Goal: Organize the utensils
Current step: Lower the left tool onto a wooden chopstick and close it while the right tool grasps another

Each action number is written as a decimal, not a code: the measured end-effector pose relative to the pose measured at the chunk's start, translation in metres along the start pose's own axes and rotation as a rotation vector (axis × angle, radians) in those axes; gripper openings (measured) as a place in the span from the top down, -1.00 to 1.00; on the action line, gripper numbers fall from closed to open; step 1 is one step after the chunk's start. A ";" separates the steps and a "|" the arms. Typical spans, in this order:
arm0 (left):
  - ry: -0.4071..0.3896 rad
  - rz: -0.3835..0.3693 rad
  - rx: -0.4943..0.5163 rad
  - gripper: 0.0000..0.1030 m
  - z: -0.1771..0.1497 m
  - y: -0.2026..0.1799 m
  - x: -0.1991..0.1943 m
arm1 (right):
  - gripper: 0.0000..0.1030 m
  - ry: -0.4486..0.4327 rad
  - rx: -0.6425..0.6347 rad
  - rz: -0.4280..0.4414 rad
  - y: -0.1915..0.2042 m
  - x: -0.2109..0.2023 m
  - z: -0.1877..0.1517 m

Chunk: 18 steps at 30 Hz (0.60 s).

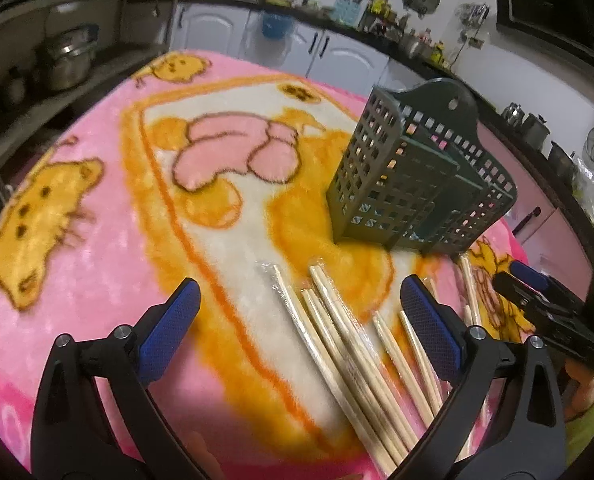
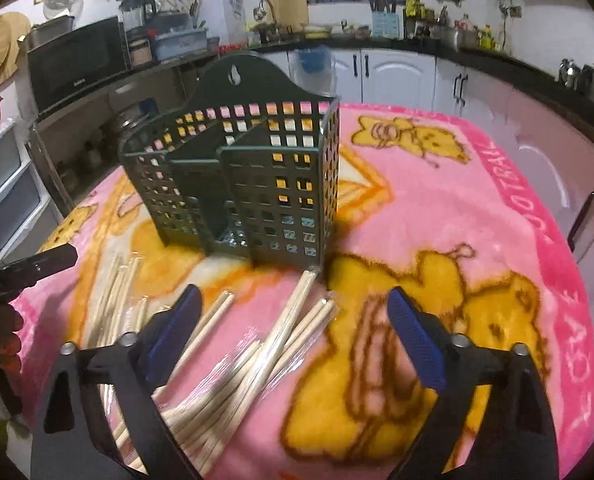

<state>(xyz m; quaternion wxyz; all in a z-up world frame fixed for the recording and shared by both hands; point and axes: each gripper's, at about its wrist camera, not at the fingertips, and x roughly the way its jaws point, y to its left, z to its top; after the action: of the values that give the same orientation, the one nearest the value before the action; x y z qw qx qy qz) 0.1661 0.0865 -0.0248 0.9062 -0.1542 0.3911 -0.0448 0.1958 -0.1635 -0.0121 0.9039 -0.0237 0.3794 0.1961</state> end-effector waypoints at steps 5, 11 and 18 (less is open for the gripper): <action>0.088 -0.043 -0.044 -0.31 0.006 0.005 0.023 | -0.22 0.062 0.024 0.073 -0.006 0.020 0.008; 0.162 -0.134 -0.124 -0.08 0.008 0.013 0.040 | 0.19 0.111 0.045 0.127 -0.015 0.034 0.014; 0.189 -0.130 -0.157 0.13 0.012 0.019 0.051 | 0.62 0.164 0.092 0.164 -0.026 0.049 0.016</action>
<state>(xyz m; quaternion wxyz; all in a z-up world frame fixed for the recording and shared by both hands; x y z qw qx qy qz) 0.2088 0.0966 -0.0585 0.8457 -0.2446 0.4662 -0.0871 0.2471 -0.1678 -0.0374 0.8509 0.0331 0.4614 0.2491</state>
